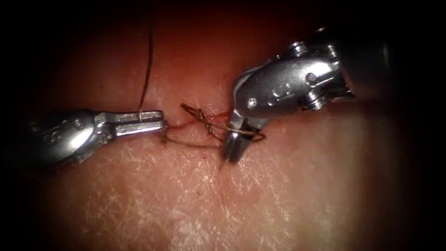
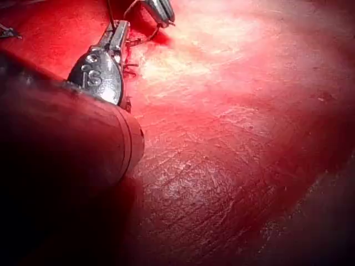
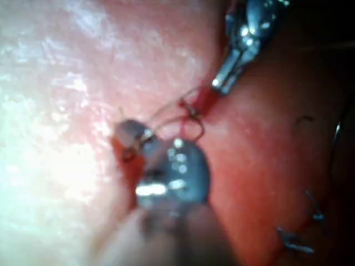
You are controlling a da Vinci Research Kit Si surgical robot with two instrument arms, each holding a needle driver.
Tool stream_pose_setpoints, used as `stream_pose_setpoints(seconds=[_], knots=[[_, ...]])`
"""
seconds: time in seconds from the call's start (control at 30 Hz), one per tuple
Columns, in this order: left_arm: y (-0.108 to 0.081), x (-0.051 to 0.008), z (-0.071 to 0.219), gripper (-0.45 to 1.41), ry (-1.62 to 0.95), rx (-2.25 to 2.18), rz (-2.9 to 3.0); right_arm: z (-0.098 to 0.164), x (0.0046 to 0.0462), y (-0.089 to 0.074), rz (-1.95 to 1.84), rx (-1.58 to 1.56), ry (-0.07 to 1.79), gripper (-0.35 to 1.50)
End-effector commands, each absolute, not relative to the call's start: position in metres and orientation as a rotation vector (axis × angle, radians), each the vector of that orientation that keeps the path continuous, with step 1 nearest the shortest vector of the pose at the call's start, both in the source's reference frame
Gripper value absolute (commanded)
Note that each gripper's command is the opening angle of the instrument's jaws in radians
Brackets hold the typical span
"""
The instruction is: Wound Closure
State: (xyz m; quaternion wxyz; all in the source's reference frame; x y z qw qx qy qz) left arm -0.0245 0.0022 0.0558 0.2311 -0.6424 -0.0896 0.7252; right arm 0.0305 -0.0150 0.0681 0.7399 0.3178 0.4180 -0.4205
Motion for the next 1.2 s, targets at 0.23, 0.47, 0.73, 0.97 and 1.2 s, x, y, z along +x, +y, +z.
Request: stream_pose_setpoints(seconds=[0.23, 0.47, 0.73, 0.97, 1.2], knots=[[-0.002, -0.0257, 0.056, -0.45, -0.258, -1.762, 2.002, 0.068, 0.0310, -0.012, -0.723, 0.617, 1.047, -0.35], [-0.008, -0.0260, 0.054, -0.45, -0.311, -1.766, 1.999, 0.071, 0.0334, -0.013, -0.612, 0.586, 1.056, -0.35], [-0.012, -0.0284, 0.052, -0.45, -0.354, -1.791, 1.995, 0.073, 0.0354, -0.012, -0.501, 0.537, 1.006, -0.35], [-0.015, -0.0281, 0.051, -0.45, -0.402, -1.803, 1.992, 0.075, 0.0363, -0.011, -0.512, 0.460, 0.996, -0.35], [-0.017, -0.0249, 0.050, -0.45, -0.394, -1.782, 1.988, 0.075, 0.0356, -0.010, -0.627, 0.416, 0.981, -0.35]])
